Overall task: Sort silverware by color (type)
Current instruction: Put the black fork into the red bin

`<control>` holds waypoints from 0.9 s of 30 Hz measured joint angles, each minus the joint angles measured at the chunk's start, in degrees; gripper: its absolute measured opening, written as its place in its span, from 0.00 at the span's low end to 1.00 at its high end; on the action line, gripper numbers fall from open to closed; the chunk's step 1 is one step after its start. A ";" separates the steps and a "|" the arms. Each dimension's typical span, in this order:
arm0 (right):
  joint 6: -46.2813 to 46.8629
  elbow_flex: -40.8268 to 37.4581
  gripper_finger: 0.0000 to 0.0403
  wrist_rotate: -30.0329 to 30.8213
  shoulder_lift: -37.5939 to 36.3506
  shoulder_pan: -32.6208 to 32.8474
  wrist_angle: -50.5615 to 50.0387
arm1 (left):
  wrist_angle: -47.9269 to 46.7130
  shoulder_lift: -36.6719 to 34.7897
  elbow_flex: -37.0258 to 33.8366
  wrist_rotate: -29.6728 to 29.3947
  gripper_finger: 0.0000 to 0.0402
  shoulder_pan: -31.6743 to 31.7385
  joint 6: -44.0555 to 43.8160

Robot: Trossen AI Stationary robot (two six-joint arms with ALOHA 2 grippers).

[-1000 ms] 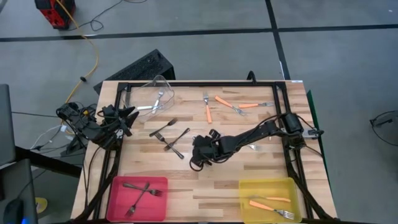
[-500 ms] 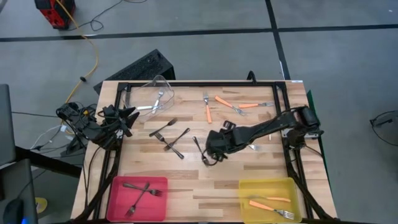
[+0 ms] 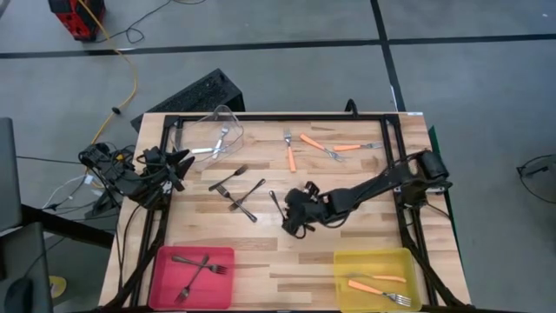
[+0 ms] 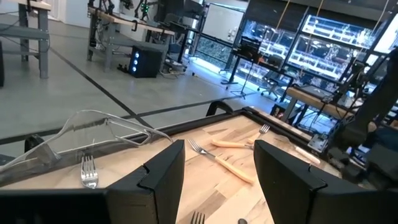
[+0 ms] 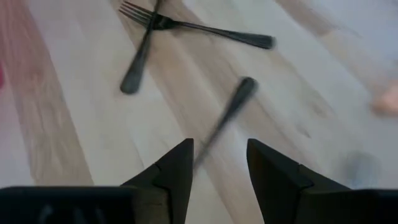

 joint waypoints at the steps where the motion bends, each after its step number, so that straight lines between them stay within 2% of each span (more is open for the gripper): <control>1: -0.19 0.16 0.42 0.49 1.04 0.01 0.54 | 0.02 0.00 0.00 0.04 0.44 0.01 -0.02; 4: -4.01 2.57 0.41 0.87 4.87 -0.64 3.23 | 0.00 0.00 0.00 0.10 0.44 -0.01 -0.04; 7: -12.82 5.94 0.41 -1.18 8.53 -1.73 4.17 | -0.01 0.02 0.01 -0.02 0.44 0.01 -0.24; 14: -36.87 15.64 0.44 -13.78 12.18 -5.95 -0.03 | 0.00 0.06 0.02 0.07 0.44 0.01 -0.26; 19: -48.54 21.45 0.49 -21.62 13.49 -10.15 -1.81 | -0.14 0.11 0.00 0.05 0.44 -0.01 -0.26; 23: -54.72 25.28 0.54 -25.54 15.28 -12.89 -1.60 | -0.11 0.09 0.00 0.04 0.44 0.00 -0.26; 27: -56.21 29.36 0.57 -31.86 18.80 -15.06 -2.61 | -0.12 0.10 0.00 0.05 0.44 0.01 -0.26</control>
